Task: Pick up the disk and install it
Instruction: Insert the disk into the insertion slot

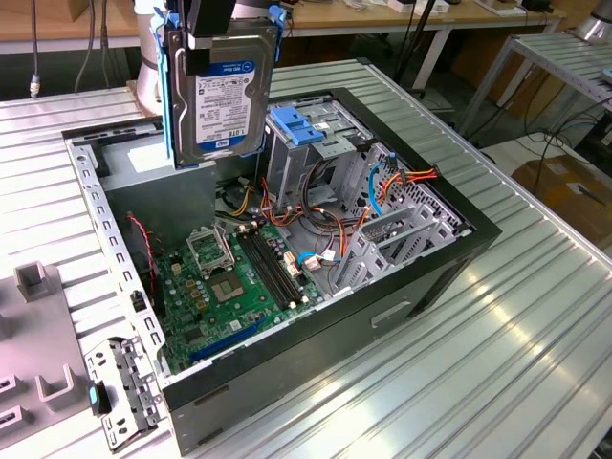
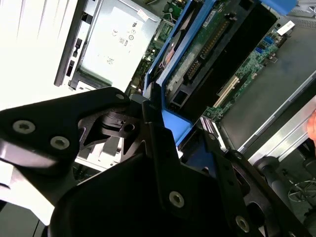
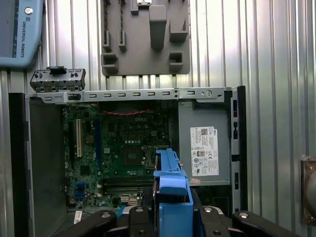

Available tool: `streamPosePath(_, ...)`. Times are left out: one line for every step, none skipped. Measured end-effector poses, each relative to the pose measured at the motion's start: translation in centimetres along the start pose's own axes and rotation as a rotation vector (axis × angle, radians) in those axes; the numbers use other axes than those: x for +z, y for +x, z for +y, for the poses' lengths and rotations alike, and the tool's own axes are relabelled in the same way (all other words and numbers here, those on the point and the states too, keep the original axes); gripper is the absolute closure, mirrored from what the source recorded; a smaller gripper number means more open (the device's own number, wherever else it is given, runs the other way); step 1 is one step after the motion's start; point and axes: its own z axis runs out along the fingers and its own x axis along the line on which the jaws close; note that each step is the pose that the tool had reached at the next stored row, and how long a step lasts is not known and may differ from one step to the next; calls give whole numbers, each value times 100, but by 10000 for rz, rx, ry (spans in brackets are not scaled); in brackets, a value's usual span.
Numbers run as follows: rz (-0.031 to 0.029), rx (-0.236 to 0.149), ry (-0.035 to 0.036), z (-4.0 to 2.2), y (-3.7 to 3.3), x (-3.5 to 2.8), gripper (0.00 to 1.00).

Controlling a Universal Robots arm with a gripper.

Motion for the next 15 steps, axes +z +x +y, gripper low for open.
streamPosePath(0,0,0,0,0,0,63)
streamPosePath(0,0,0,0,0,0,63)
streamPosePath(-1,0,0,0,0,0,63)
streamPosePath(0,0,0,0,0,0,63)
streamPosePath(0,0,0,-1,0,0,63)
streamPosePath(0,0,0,-1,3,0,63)
streamPosePath(0,-1,0,-1,6,0,63)
streamPosePath(0,-1,0,-1,10,0,63)
streamPosePath(0,-1,0,-1,16,0,63)
streamPosePath(0,-1,0,-2,24,0,63)
streamPosePath(0,0,0,-2,36,0,63)
streamPosePath(0,0,0,-2,45,1,63)
streamPosePath(0,0,0,-3,65,1,63)
streamPosePath(0,0,1,-4,92,2,63)
streamPosePath(0,-1,0,-6,119,2,63)
